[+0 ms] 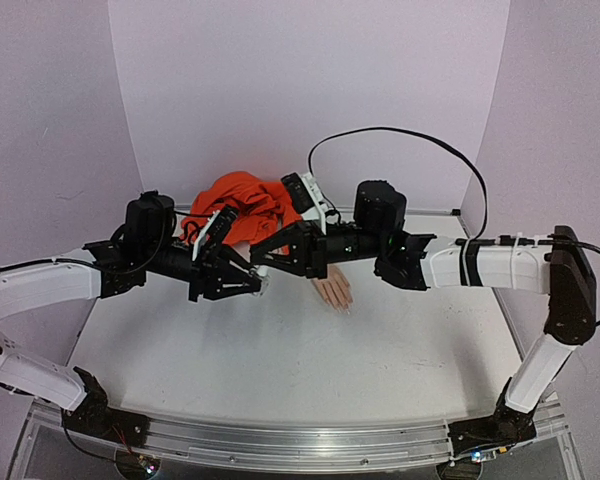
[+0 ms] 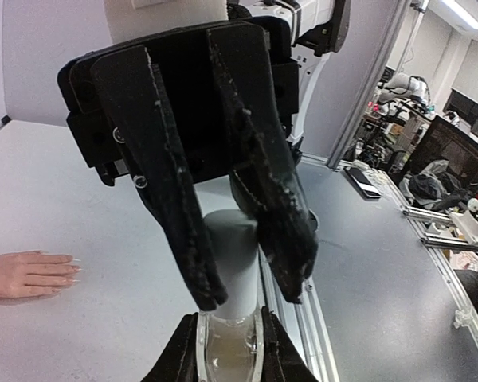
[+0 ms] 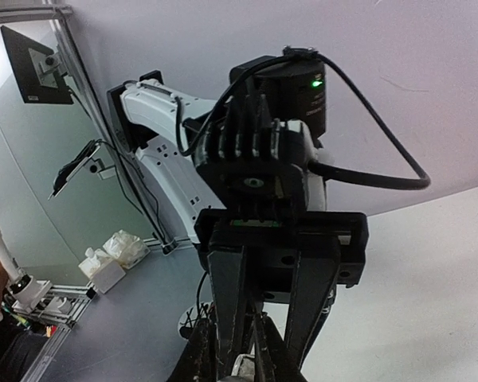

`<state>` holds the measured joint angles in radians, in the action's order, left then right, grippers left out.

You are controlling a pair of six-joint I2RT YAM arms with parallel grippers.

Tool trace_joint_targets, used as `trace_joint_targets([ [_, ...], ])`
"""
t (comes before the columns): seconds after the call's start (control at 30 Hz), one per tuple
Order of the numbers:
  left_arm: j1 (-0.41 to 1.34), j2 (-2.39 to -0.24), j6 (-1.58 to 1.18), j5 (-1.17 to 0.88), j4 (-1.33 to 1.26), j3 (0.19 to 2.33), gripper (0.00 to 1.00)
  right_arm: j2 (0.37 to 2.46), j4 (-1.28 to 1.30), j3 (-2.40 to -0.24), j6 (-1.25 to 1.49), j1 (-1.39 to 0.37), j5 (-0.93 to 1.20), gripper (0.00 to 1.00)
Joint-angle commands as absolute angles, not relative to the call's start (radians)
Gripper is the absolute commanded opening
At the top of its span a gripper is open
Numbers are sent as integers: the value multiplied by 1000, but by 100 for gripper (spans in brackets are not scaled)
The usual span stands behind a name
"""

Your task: Paint the nails

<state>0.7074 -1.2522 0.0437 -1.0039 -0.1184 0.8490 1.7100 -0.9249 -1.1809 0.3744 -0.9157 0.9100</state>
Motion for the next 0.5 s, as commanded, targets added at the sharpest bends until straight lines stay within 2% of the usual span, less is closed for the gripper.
trace_joint_targets([
  [0.0, 703, -1173, 63, -794, -177, 861, 0, 1729, -1003, -1190, 394, -973, 808, 0],
  [0.17, 703, -1082, 76, -324, -198, 796, 0, 1777, -970, -1201, 519, -1057, 348, 0],
  [0.27, 703, -1044, 99, -86, -208, 765, 0, 1856, -770, -1333, 663, -1136, -50, 0],
  [0.37, 703, -1026, 123, 39, -209, 752, 0, 1942, -544, -1519, 809, -1250, -362, 0],
  [0.47, 704, -1018, 130, 60, -209, 747, 0, 1998, -537, -1607, 852, -1301, -428, 0],
])
